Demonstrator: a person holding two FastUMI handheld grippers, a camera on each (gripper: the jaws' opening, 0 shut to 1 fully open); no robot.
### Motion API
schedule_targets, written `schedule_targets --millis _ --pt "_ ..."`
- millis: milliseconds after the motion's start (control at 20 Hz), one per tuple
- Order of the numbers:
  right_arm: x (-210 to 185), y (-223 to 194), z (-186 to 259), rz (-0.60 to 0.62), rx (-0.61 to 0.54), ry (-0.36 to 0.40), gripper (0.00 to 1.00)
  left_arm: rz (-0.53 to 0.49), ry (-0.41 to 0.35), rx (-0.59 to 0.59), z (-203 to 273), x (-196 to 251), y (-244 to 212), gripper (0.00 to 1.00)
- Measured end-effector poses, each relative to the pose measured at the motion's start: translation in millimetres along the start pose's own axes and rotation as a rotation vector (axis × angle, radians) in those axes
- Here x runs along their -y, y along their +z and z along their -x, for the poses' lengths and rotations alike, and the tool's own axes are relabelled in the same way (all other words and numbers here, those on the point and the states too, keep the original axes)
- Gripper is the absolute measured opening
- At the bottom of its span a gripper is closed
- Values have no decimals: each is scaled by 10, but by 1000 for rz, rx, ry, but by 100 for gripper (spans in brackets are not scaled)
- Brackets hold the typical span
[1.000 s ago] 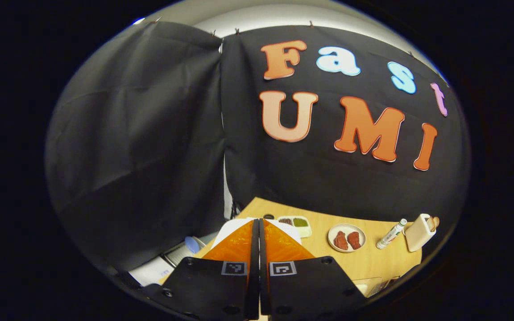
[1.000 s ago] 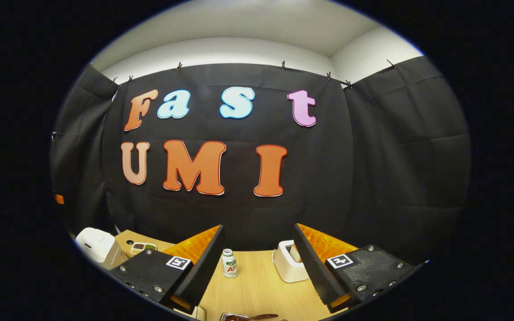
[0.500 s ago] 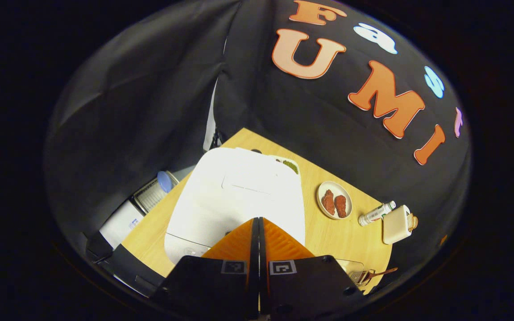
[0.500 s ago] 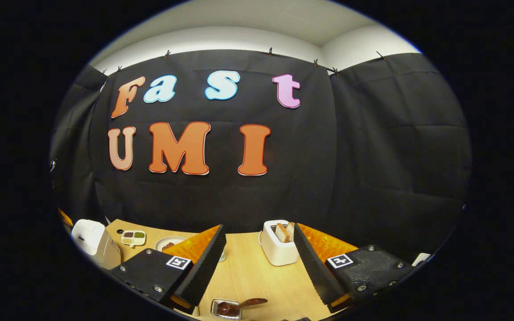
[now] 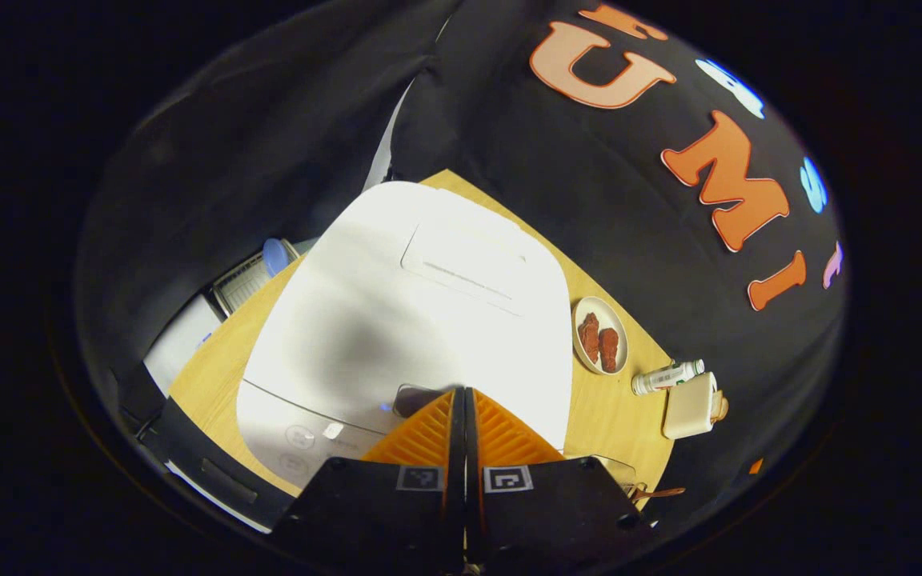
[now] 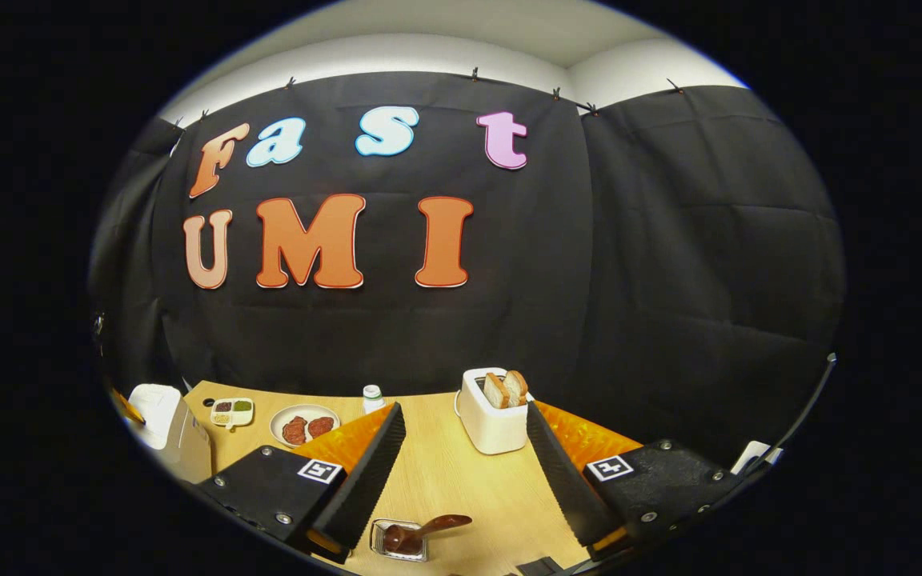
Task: Close the left gripper, press the button to open the rice cooker; take a wooden spoon from the chopstick holder with the right hand, scoop a spoonful of rice and pour it into the rice cooker, then put the wooden spoon back into the chopstick holder.
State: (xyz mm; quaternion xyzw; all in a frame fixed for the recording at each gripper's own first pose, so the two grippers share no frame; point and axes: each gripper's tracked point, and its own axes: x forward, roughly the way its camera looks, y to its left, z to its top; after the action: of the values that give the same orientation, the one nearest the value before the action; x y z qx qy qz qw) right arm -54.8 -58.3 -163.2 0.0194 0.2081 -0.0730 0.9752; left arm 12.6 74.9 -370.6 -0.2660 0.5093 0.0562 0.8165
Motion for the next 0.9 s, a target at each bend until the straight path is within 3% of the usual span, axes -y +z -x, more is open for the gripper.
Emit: schedule_targets --millis 200,350,500,650,750,900 --pt "-4 -98 -55 -9 -26 15 95 -10 0 52 119 38 53 5" --pt "43 -223 -105 -9 -53 17 99 -50 -23 203 390 226 313 7" --pt "12 -406 -156 -27 -96 36 95 -126 -16 367 702 355 602 6" --pt "8 -597 -207 -50 -145 52 95 -130 -41 484 985 541 772 6" --pt "16 -703 -233 -74 -172 66 95 -149 -28 515 1042 522 755 5" --pt "3 -875 -318 -82 -203 71 95 -223 77 576 1255 523 752 5"
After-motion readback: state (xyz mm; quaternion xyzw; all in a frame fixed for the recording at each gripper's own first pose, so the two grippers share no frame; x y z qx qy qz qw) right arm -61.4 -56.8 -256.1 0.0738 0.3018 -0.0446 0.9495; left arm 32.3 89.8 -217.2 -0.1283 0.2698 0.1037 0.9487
